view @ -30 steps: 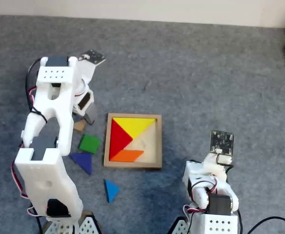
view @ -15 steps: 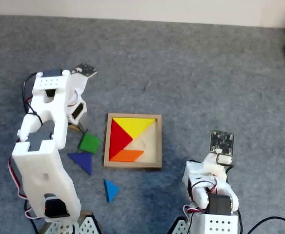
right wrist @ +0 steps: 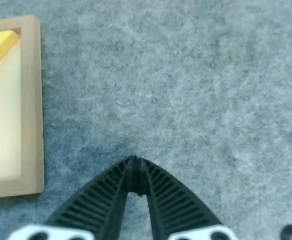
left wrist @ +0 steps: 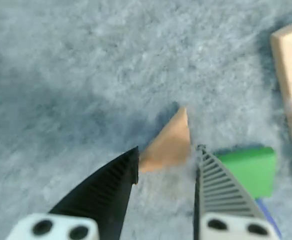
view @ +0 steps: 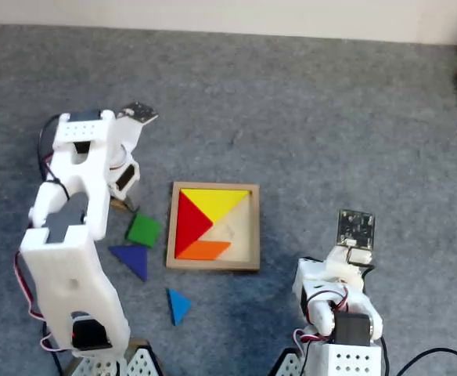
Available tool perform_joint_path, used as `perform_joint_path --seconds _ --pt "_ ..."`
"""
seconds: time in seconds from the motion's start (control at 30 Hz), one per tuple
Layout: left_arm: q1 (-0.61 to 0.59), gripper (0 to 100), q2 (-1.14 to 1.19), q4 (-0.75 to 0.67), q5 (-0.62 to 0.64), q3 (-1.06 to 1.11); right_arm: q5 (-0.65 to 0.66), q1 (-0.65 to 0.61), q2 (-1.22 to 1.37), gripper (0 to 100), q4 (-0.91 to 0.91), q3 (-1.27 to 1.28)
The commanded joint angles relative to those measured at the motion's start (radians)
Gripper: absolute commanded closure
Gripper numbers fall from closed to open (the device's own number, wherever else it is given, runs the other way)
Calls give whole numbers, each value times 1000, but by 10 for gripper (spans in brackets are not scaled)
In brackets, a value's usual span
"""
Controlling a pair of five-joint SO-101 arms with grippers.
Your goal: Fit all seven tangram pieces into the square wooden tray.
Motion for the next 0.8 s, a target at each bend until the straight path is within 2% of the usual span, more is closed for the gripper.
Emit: perform_joint_path --seconds 0.0,0.2,0.53,0.77 --pt "-2 821 -125 48 0 -12 -2 13 -13 990 8 125" --pt "13 821 -182 43 -2 111 -2 13 -13 990 8 125" --pt "31 821 -180 -270 -2 326 -2 13 -13 990 8 125" --pt "31 821 -189 -287 0 325 -2 13 -13 990 8 125"
